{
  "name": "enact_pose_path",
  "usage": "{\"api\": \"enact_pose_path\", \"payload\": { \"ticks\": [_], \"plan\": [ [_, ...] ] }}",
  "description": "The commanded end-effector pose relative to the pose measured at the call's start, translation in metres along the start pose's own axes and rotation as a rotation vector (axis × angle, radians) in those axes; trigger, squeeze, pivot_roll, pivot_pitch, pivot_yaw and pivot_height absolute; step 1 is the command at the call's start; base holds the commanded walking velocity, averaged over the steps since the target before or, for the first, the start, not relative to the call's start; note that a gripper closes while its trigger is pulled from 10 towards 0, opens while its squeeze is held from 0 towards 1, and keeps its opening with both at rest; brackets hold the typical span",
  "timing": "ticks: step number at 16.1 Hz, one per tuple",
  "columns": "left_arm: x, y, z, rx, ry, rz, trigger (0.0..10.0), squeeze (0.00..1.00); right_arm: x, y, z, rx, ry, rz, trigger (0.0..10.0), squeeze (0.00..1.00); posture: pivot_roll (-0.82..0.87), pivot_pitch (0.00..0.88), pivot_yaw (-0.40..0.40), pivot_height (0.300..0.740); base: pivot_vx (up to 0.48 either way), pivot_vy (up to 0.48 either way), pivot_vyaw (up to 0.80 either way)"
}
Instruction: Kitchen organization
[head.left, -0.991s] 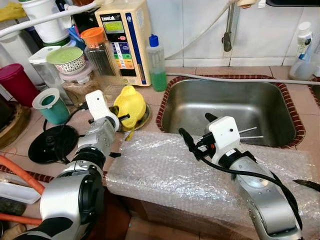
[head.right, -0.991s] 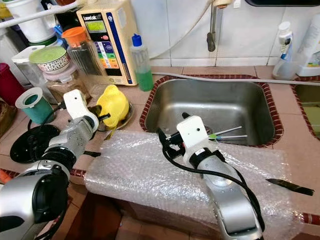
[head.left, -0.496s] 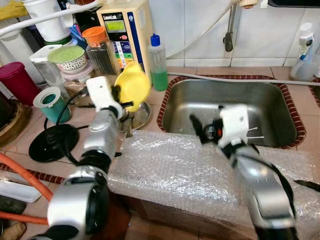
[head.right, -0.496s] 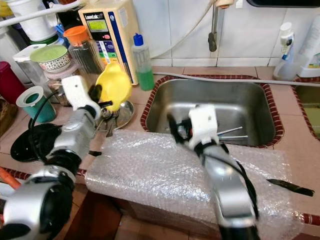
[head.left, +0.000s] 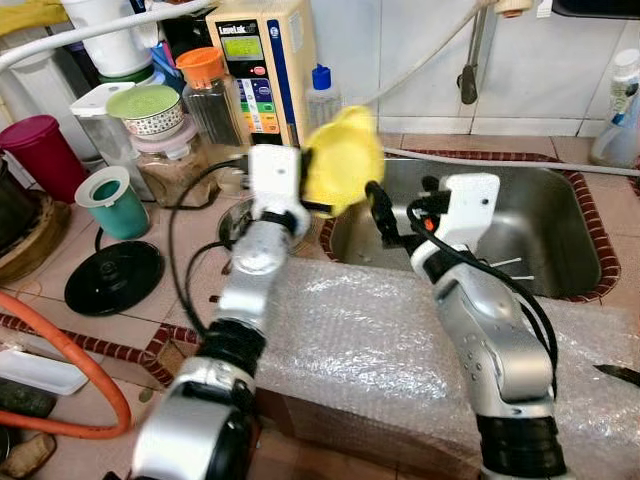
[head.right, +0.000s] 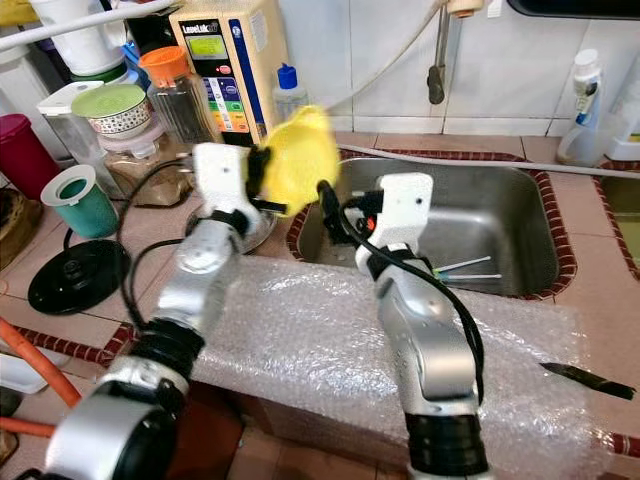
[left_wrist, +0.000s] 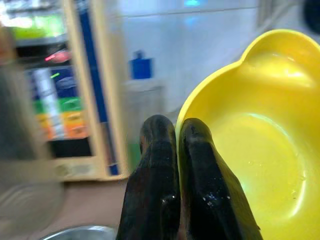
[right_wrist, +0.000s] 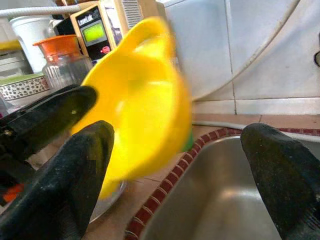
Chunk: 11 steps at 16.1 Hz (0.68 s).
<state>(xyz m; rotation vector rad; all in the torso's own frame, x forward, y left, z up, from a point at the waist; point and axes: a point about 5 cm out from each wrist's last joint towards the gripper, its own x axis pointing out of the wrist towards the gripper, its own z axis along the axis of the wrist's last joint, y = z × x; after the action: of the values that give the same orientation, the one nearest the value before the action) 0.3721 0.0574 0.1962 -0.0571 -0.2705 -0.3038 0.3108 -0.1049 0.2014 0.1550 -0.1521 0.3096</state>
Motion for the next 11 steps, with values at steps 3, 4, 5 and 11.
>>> {"api": "enact_pose_path", "payload": {
  "ticks": [3, 4, 5, 11],
  "plan": [
    [-0.004, -0.006, 0.002, -0.008, -0.023, -0.029, 0.0, 0.0, 0.005, 0.003, 0.002, 0.02, -0.016, 0.008, 10.0, 0.0, -0.11, 0.0, 0.142, 0.74, 0.0, 0.0, 0.0],
    [-0.003, -0.008, 0.007, -0.021, -0.046, -0.038, 0.0, 0.0, 0.006, -0.003, -0.003, -0.003, 0.012, -0.038, 10.0, 0.0, -0.12, 0.0, 0.146, 0.74, 0.0, 0.0, 0.0],
    [-0.003, -0.009, 0.008, -0.031, -0.05, -0.039, 0.0, 0.0, 0.007, -0.004, -0.004, -0.004, 0.015, -0.053, 10.0, 0.0, -0.12, 0.0, 0.146, 0.74, 0.0, 0.0, 0.0],
    [-0.008, -0.023, 0.017, -0.086, -0.091, -0.101, 0.0, 0.0, 0.025, -0.014, 0.005, 0.086, -0.01, -0.134, 0.0, 0.0, -0.12, 0.0, 0.138, 0.74, 0.0, 0.0, 0.0]
  ]
}}
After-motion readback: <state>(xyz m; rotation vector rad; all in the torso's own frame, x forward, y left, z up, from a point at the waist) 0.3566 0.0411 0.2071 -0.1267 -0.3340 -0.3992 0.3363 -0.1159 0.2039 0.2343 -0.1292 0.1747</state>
